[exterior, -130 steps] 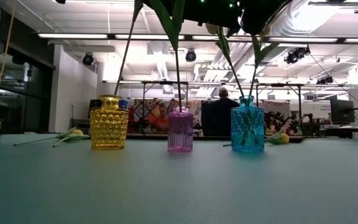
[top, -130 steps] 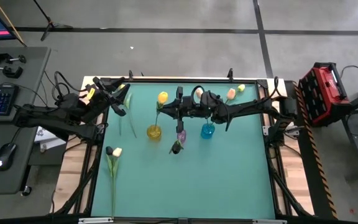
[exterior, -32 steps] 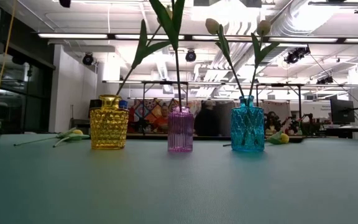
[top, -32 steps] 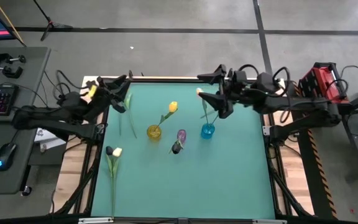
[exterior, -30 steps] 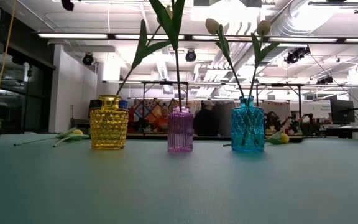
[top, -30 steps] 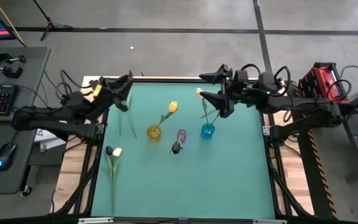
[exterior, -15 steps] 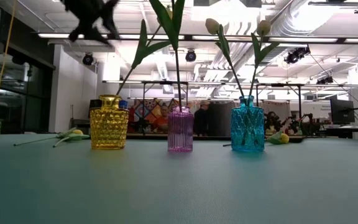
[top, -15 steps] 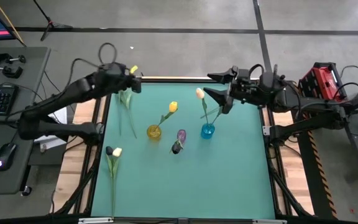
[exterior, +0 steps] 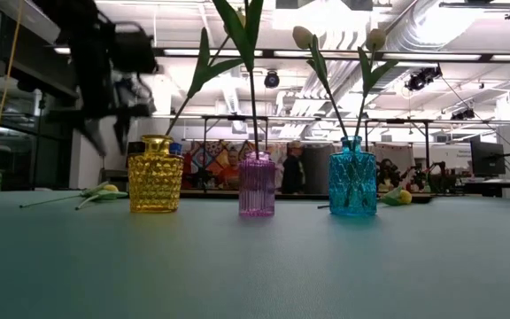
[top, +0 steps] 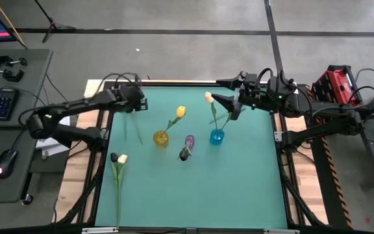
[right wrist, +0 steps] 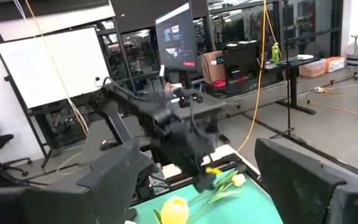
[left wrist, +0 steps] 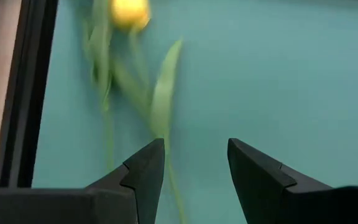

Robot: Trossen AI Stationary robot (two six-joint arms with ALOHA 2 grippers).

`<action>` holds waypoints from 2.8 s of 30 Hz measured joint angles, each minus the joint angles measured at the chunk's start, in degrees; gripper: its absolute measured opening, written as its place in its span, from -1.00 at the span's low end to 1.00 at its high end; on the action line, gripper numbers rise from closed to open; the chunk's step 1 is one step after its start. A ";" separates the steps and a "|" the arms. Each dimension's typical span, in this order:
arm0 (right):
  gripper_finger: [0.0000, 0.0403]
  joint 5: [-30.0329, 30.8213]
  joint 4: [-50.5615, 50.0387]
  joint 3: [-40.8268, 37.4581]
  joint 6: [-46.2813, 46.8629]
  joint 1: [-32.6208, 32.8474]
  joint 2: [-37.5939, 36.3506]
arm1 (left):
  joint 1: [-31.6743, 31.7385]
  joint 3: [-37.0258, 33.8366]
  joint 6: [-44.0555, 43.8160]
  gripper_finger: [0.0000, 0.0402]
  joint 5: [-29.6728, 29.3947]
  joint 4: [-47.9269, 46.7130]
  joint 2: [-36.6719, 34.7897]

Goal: Sort flowers into vase by color
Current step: Put the left yellow tulip into the yellow flower vase

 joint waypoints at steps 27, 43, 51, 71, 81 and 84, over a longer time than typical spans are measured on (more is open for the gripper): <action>0.52 0.00 -2.56 0.00 2.82 0.00 0.00 | 12.36 -3.53 1.82 -0.31 6.12 14.31 19.65; 0.52 0.00 -2.49 0.00 2.34 0.00 0.02 | 4.28 -3.88 25.34 -0.99 4.57 35.40 -11.68; 0.52 0.00 -2.39 0.00 2.34 0.00 0.02 | -13.59 -3.84 35.91 -0.99 3.05 42.24 -25.11; 0.52 0.00 -0.74 0.00 3.87 0.00 0.04 | -28.39 -19.63 41.49 -1.00 -4.31 81.89 -19.99; 0.52 0.00 -0.73 0.00 3.89 0.00 0.04 | -29.83 -21.58 45.36 -1.00 -4.35 80.68 -20.77; 0.52 0.01 -0.74 0.00 4.48 0.00 0.04 | -29.83 -21.58 47.27 -1.00 -2.71 78.21 -20.77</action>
